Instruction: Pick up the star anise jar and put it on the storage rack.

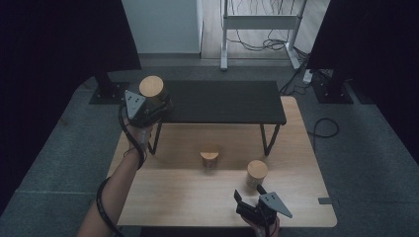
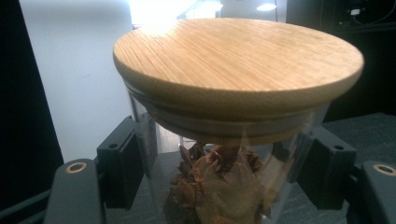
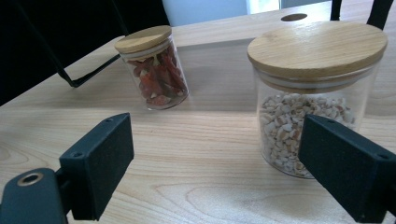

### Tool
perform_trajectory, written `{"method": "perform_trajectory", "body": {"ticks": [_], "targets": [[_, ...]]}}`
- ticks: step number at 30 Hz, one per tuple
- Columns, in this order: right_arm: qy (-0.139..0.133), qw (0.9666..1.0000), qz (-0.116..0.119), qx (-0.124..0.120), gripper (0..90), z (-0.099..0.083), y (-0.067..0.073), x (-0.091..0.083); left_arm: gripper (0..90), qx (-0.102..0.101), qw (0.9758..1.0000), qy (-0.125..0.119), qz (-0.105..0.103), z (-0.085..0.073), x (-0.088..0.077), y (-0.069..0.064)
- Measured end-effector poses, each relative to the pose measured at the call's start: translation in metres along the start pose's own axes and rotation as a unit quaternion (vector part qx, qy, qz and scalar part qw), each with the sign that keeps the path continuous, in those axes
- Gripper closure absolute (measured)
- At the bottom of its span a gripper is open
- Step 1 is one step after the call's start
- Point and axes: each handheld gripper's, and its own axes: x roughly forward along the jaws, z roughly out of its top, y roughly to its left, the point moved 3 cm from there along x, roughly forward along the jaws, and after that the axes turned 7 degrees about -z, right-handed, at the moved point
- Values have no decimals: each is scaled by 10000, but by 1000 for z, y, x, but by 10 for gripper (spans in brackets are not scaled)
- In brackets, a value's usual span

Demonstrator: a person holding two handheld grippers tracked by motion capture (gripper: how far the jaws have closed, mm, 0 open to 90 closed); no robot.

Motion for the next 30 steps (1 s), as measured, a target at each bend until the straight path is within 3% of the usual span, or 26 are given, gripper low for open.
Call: {"method": "perform_trajectory", "body": {"ticks": [6,12,17,30], "targets": [[-15,10000,41,-25,101,0,0,0,265,88,9998,94,119,6,8,-3],[-10,10000,34,-25,101,0,1,0,266,86,9998,144,104,9,13,-4],[-12,10000,30,-25,101,0,1,0,266,197,9994,263,147,11,20,-7],[-7,10000,36,-31,101,0,0,0,266,72,9989,447,133,11,29,-3]]}}
